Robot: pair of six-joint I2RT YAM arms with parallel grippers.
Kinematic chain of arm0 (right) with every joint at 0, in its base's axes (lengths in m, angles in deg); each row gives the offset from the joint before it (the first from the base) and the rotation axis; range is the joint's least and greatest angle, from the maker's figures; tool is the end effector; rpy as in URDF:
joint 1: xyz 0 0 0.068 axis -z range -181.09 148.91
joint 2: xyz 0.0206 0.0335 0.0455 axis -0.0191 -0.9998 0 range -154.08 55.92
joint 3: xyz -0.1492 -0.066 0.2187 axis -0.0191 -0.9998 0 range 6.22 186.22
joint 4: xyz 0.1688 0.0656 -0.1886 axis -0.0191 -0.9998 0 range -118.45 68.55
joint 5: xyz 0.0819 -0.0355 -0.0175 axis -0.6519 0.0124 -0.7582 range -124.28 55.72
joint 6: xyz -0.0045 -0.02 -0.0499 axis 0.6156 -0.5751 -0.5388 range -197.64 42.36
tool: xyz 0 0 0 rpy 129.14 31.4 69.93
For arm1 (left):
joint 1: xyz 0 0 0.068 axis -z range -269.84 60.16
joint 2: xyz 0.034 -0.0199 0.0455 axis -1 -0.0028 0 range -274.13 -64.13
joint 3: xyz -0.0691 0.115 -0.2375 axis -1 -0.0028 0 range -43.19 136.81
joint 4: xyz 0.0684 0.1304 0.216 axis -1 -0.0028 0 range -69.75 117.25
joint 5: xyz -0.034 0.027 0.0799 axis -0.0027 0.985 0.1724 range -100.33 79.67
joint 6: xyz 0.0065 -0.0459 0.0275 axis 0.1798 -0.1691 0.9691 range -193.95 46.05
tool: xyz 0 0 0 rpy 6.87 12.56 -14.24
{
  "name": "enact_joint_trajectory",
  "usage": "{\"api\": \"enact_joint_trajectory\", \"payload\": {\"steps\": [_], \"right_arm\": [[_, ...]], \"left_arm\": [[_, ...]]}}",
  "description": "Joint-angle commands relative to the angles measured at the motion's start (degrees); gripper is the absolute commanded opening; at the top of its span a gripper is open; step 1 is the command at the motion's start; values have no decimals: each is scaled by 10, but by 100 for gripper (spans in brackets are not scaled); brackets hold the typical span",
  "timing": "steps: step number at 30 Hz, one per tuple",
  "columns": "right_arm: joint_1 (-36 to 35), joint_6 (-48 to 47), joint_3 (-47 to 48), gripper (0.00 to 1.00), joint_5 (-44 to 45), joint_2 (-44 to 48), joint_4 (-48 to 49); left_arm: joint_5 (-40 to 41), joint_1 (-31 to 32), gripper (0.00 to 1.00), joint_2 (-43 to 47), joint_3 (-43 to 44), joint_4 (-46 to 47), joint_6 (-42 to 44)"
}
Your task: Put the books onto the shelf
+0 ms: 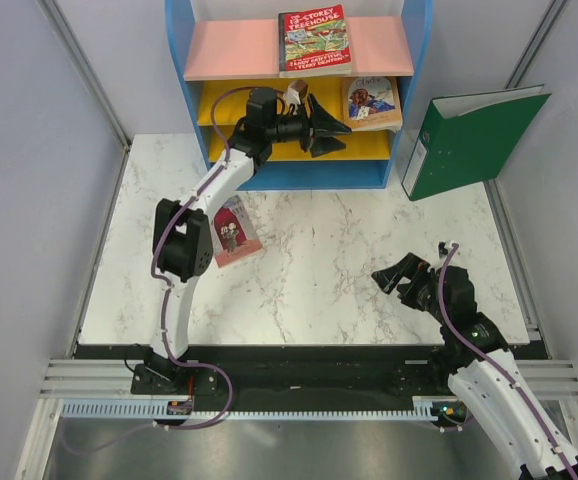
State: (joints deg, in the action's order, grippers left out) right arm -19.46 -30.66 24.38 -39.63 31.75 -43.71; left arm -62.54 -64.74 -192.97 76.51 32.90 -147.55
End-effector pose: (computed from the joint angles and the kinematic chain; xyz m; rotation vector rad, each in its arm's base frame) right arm 0.1181 0.0426 0.2038 0.4752 2.1074 0.7816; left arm 0.4704 -0.2514 0.3336 0.0179 2.0601 -1.9328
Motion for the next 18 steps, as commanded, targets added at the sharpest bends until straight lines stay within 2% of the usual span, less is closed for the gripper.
{"api": "enact_joint_trajectory", "payload": {"steps": [1,4,8,9,10,12,13,16,18], "right_arm": [[-2,7,-3,98,-5,6,19],[-2,5,-2,98,-6,7,19],[-2,-3,1,98,-15,3,31],[-1,-9,2,98,-27,-5,38],[-3,-10,3,98,-50,-12,48],[-3,-11,3,98,-65,-46,71],[-3,-11,2,98,-77,-61,81],[-4,-8,5,98,-94,-112,127],[-8,-10,12,98,-103,-153,166]], "left_arm": [[36,-4,64,53,-31,-108,108],[53,-2,64,103,-97,-121,151],[78,11,64,217,-257,-129,221],[110,17,63,247,-290,-145,253],[130,18,64,276,-373,-144,258],[185,14,64,372,-462,-130,257],[205,12,64,403,-542,-130,258],[271,-4,64,532,-673,-150,260],[325,-21,65,603,-720,-179,260]]}}
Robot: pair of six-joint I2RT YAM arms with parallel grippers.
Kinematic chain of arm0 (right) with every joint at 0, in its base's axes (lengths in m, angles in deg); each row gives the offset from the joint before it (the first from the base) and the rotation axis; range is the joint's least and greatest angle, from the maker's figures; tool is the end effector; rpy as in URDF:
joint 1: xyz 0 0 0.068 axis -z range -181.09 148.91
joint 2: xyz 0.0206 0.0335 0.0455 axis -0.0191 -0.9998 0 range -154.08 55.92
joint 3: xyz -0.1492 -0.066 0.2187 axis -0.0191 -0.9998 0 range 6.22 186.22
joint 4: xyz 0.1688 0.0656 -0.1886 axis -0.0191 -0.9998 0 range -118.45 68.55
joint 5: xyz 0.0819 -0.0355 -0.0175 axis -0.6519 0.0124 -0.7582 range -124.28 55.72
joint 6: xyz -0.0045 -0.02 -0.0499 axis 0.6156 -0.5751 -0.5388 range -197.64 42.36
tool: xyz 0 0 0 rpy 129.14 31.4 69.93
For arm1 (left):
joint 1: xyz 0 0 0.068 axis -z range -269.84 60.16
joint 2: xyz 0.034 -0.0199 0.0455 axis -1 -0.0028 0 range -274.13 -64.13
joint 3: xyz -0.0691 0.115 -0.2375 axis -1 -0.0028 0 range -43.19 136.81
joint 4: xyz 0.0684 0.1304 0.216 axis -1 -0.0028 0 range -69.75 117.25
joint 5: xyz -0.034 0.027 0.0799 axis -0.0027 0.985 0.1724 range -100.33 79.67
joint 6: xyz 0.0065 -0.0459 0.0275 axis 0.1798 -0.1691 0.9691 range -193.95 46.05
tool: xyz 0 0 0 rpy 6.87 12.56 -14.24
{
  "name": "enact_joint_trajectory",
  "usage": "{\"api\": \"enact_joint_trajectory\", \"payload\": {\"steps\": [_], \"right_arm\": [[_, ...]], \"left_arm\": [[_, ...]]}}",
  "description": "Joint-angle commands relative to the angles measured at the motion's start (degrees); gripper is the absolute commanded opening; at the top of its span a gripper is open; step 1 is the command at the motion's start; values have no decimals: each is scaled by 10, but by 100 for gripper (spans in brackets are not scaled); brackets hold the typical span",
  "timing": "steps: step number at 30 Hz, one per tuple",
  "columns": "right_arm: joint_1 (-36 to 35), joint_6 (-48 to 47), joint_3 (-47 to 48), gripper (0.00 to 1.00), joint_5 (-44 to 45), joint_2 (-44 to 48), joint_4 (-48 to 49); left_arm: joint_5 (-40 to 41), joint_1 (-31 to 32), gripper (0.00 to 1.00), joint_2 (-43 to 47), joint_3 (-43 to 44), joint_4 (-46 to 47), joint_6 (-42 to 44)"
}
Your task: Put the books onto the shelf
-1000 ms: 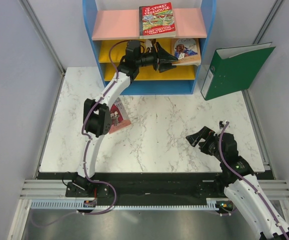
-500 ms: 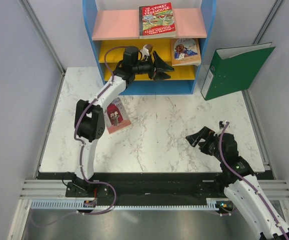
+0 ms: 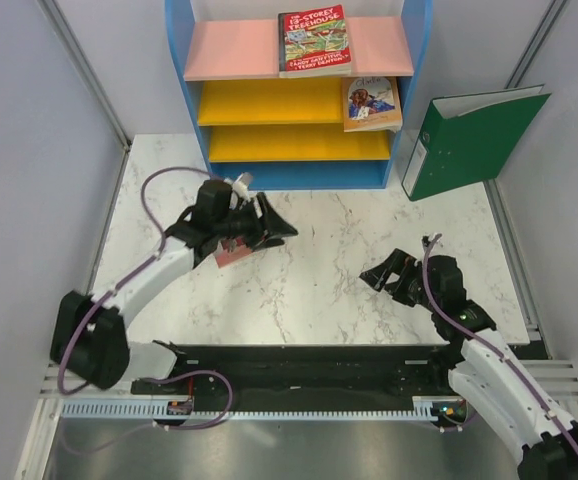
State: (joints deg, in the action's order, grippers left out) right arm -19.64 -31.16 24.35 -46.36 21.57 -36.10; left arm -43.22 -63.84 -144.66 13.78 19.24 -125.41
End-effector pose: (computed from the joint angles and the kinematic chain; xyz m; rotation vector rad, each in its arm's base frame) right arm 0.1375 0.0539 0.1958 0.4074 2.1915 0.8769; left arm 0.2734 -0.1549 0.2765 -0.1382 2.3542 -1.3499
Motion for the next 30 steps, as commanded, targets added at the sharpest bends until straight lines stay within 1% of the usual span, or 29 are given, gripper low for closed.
{"api": "enact_joint_trajectory", "payload": {"steps": [1,2,4,5,7,8,9,14,17,22,23,24,26,27,28,30], "right_arm": [[-10,-7,16,98,-34,-66,102],[-12,-13,28,98,-33,-102,124],[-19,-19,44,98,-32,-142,142],[-23,-24,60,98,-31,-184,174],[-35,-32,81,98,-27,-229,195],[-39,-36,103,98,-23,-276,212],[-44,-45,116,98,-20,-300,222],[-69,-58,195,98,-12,-450,273],[-76,-61,232,98,-12,-513,291],[-88,-55,283,98,-22,-582,321],[-90,-54,291,98,-21,-605,322],[-97,-53,302,98,-20,-616,323],[-107,-57,336,98,-18,-653,323],[-121,-60,350,98,-18,-666,320],[-129,-62,378,98,-19,-692,311],[-151,-65,403,98,-16,-716,305]], "left_arm": [[145,-38,66,137,-129,-73,35],[152,-46,66,150,-146,-84,30],[159,-77,67,170,-186,-110,26],[162,-87,67,171,-198,-115,22],[158,-113,67,160,-220,-119,19],[158,-120,67,153,-223,-120,18],[164,-130,67,146,-222,-125,19],[216,-151,67,96,-176,-151,20],[251,-178,66,77,-146,-160,28],[281,-251,66,46,-99,-167,51],[274,-259,66,38,-92,-167,58],[267,-285,66,13,-75,-167,60],[238,-298,66,-20,-57,-165,67],[230,-306,65,-52,-37,-164,69],[226,-308,65,-73,-27,-163,71],[218,-311,65,-109,9,-163,73]]}}
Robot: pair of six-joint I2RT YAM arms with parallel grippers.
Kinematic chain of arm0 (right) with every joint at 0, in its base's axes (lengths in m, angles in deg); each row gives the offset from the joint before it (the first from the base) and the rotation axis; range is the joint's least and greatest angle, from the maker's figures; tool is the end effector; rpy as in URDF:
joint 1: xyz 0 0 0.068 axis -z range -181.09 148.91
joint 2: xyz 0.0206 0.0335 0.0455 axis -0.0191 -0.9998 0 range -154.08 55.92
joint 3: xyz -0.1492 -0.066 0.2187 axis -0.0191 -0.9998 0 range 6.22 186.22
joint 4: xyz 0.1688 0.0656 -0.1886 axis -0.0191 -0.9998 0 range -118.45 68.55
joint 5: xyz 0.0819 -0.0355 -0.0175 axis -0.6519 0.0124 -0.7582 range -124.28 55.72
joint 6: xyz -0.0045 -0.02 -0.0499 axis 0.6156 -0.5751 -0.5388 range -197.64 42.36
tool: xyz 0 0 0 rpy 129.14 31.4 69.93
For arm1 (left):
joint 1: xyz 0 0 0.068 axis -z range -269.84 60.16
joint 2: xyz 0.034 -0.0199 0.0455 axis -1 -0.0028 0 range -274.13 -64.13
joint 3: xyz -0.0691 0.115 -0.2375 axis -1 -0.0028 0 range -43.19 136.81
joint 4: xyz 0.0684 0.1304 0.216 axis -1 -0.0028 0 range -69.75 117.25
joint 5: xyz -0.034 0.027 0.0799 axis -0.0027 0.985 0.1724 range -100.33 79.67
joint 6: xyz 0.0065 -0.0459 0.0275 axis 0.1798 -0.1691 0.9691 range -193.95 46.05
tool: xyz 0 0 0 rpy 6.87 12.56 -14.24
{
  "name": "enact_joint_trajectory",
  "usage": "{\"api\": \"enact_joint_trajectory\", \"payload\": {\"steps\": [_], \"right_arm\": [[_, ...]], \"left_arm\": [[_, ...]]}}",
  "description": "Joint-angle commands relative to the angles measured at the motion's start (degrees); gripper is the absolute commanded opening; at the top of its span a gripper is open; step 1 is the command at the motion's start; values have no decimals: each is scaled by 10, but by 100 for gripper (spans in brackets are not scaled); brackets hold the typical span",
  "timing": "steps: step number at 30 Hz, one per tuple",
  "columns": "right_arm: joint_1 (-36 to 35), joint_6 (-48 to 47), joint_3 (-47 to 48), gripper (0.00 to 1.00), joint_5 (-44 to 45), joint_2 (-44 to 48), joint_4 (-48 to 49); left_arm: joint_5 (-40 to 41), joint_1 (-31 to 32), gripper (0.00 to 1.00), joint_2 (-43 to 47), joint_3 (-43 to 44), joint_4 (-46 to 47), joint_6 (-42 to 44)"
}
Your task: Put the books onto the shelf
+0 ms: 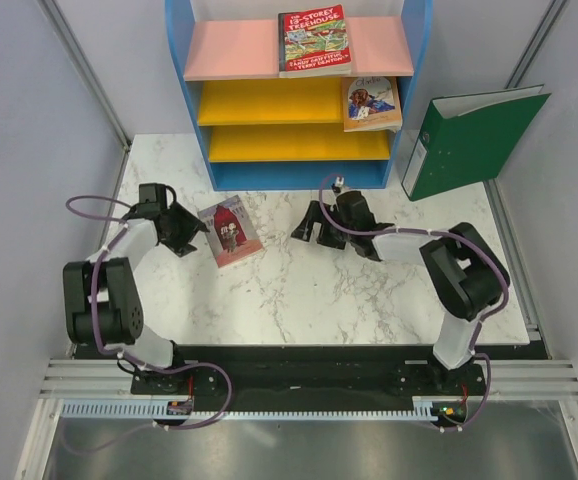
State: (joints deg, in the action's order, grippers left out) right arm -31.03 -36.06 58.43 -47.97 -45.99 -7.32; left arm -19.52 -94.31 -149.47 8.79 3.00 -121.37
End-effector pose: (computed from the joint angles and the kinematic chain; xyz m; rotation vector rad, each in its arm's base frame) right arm 0.3139 0.1904 0.1606 0.0935 2.3389 0.9296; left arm 0.2942 0.0173 0.1998 -1.0968 2.3942 -0.4769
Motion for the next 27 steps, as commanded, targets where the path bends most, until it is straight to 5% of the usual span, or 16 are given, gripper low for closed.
{"api": "enact_joint_trajectory", "payload": {"steps": [1,7,20,23,27], "right_arm": [[-44,-16,82,98,1,-59,15],[-77,0,129,98,9,-112,20],[-137,48,291,84,2,-251,20],[-151,51,306,72,-2,-268,19],[-155,57,284,23,-5,-256,34]], "left_arm": [[-23,-8,65,-97,72,0,34],[-75,-8,63,-202,131,1,31],[-137,-2,63,-220,75,47,42],[-137,0,63,-219,73,48,46],[-136,1,63,-215,73,46,51]]}}
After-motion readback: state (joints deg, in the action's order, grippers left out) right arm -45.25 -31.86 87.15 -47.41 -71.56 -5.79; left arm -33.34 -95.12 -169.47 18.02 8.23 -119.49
